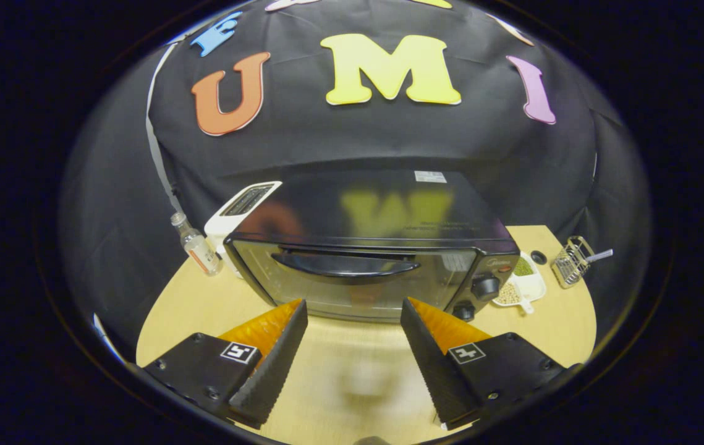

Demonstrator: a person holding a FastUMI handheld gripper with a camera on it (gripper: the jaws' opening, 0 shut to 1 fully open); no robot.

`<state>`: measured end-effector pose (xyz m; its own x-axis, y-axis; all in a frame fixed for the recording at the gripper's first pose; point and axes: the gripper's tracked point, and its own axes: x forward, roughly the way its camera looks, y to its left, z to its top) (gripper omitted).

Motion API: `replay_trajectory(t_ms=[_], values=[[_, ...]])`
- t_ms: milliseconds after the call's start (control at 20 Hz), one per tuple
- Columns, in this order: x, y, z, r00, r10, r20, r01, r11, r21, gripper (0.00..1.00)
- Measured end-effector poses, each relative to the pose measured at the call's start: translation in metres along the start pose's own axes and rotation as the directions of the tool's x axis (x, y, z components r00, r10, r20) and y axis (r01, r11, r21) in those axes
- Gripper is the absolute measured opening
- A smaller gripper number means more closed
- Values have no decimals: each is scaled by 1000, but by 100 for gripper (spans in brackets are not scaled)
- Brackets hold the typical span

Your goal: Open the toaster oven, put the food inside, and close the toaster oven door.

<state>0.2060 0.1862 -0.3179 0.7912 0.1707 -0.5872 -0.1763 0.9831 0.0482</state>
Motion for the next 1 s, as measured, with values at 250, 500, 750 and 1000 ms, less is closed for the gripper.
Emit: replay_trajectory(t_ms=[250,500,750,1000], values=[[-24,-17,1,999,-25,22,24,1000,12,97],[-81,-43,25,992,-71,109,76,996,-40,97],[-170,-65,80,959,-71,274,78,997,-15,97],[-278,-114,130,882,-139,449,153,988,5,98]])
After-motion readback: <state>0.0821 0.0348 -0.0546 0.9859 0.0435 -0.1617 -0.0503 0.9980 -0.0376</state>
